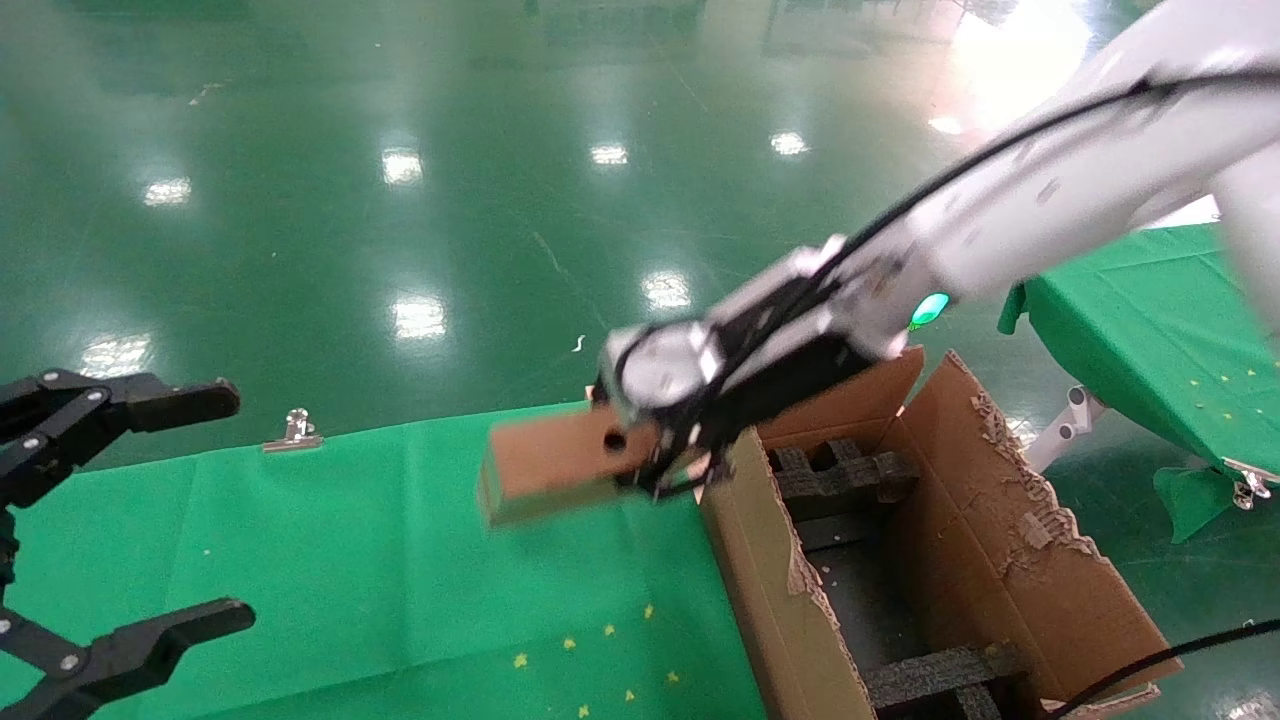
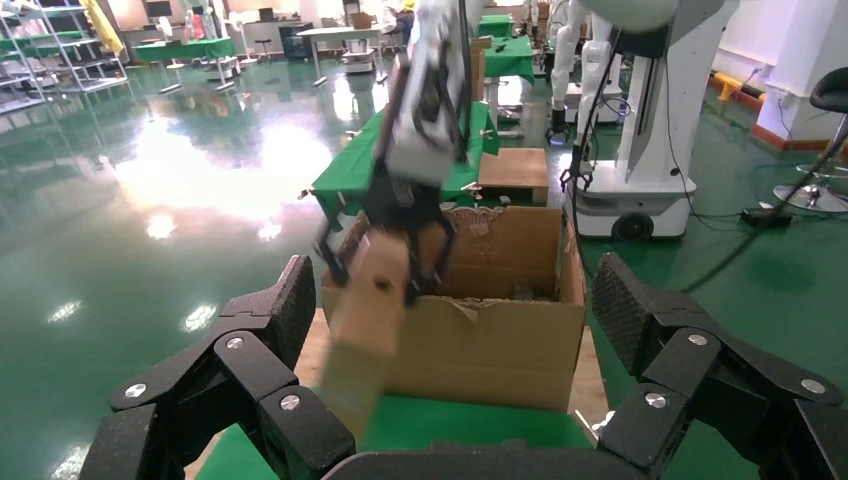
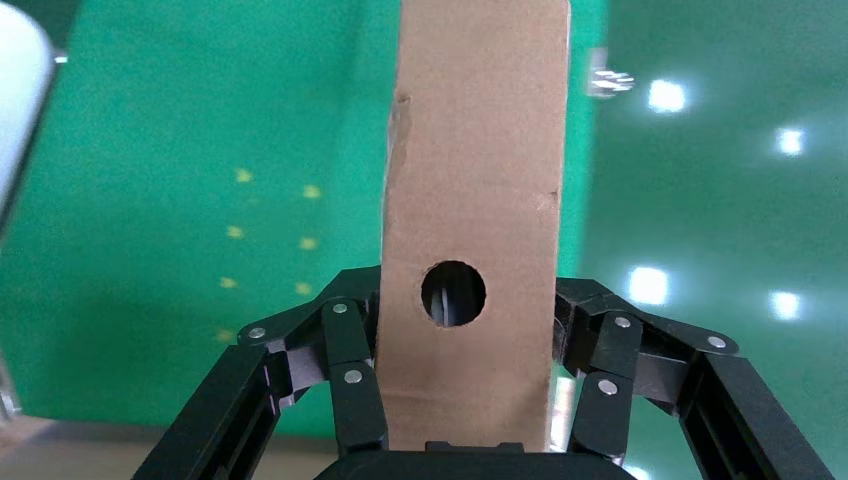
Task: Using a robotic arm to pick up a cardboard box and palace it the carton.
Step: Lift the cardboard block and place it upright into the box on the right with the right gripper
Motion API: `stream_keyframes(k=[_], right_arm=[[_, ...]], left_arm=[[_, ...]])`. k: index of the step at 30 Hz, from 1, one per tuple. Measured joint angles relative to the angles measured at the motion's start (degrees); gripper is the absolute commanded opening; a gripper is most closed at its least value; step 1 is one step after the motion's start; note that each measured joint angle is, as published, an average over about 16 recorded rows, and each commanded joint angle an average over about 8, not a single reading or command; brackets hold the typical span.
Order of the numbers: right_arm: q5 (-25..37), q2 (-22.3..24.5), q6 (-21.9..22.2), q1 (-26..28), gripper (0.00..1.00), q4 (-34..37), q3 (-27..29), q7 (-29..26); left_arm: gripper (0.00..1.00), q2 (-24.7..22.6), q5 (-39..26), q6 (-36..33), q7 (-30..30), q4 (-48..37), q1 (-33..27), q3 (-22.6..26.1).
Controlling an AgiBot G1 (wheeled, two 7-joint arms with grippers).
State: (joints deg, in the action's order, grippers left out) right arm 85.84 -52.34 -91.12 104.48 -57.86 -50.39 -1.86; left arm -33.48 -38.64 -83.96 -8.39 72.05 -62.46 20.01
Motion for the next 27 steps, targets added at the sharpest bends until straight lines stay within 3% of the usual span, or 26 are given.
stream_keyframes(k=[8,17,27], right_arm=[[-5.75,2.19,-0.13,8.58,0.00,4.49,-6.25,2.80],[-10.49,4.69,0.24,13.01,0.00,7.91,-12.10,4.69],[-11.54,13.12,0.51,17.01,0.00,6.30,-15.95,2.72]], left_arm=[[1.00,0.00,0.00,0.00,0.00,0.00,0.00,0.00],[1.00,0.00,0.00,0.01,0.01,-0.01,0.00,0.01],[1.00,0.01,0.00,0.02,0.01,-0.02,0.00,0.01]])
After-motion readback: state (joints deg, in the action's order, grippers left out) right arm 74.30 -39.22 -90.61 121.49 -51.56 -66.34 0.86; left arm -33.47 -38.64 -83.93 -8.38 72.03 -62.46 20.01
